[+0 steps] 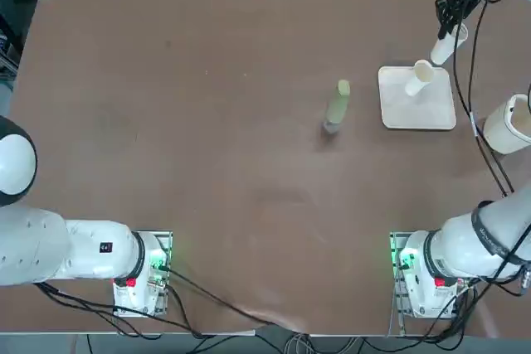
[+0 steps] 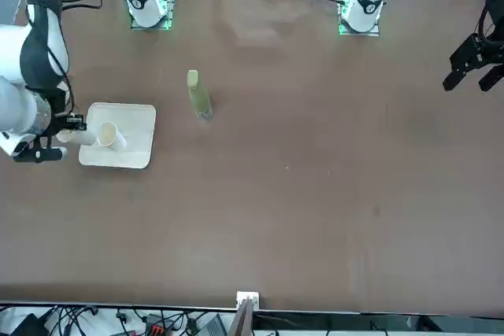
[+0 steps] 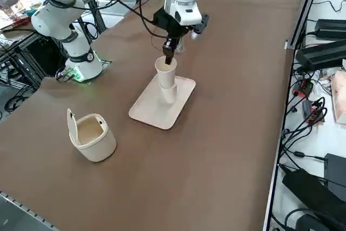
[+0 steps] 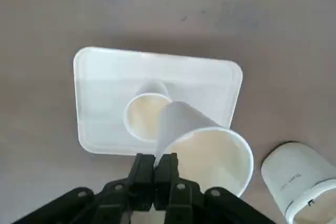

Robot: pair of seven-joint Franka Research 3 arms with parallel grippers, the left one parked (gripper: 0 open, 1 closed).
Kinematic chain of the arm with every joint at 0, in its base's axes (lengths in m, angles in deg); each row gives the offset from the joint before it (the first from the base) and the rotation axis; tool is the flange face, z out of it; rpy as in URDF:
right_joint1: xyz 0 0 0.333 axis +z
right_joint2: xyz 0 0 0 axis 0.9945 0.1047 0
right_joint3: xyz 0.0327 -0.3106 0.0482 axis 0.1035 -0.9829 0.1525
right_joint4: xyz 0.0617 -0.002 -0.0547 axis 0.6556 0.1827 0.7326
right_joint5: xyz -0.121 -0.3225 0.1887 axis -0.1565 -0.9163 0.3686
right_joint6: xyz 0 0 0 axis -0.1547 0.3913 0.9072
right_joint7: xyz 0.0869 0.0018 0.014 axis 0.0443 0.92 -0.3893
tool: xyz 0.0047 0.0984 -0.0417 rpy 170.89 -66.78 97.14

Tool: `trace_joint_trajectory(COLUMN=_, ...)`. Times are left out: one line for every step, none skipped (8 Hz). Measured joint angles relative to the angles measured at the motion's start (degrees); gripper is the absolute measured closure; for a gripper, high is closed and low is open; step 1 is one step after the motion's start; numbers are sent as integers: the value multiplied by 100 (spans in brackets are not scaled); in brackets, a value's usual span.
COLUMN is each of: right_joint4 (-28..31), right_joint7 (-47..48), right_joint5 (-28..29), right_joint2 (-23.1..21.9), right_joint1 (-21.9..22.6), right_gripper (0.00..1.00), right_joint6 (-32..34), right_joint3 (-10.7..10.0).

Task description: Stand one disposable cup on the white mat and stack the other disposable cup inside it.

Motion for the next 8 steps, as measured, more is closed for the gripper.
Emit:
trace_joint_trajectory(right_joint4=87, right_joint7=0, right_joint5=1, right_joint2=-7, right_joint1=17, right_gripper=98, right_joint6=-26, right_joint3=12)
trace_joint_trajectory(right_joint4=158, right_joint7=1, right_joint5=89, right_joint2=0, right_joint1=38, right_gripper=98, right_joint6=-102, right_joint3=15)
trace_joint_trajectory(right_joint4=210, right_joint7=1, right_joint5=207, right_joint2=16, right_joint1=57, right_gripper=98, right_joint6=-183, right_joint3=15)
trace_joint_trajectory(right_joint4=248, right_joint7=1, right_joint5=255, right_joint2=36, right_joint1=66, right_gripper=98, right_joint6=-215, right_joint3=15)
trace_joint_trajectory(right_joint4=280, right_joint7=1, right_joint5=262, right_joint2=53, right_joint1=68, right_gripper=98, right_joint6=-233, right_joint3=15)
trace_joint_trajectory(right_joint4=299, right_joint7=1, right_joint5=264, right_joint2=69, right_joint1=76, right_gripper=98, right_joint6=-241, right_joint3=15)
trace_joint_trajectory(right_joint4=319, right_joint7=1, right_joint5=264, right_joint2=82, right_joint1=84, right_gripper=97, right_joint6=-252, right_joint3=15)
trace_joint_trajectory(right_joint4=340, right_joint7=1, right_joint5=265, right_joint2=93, right_joint1=91, right_gripper=97, right_joint6=-269, right_joint3=15)
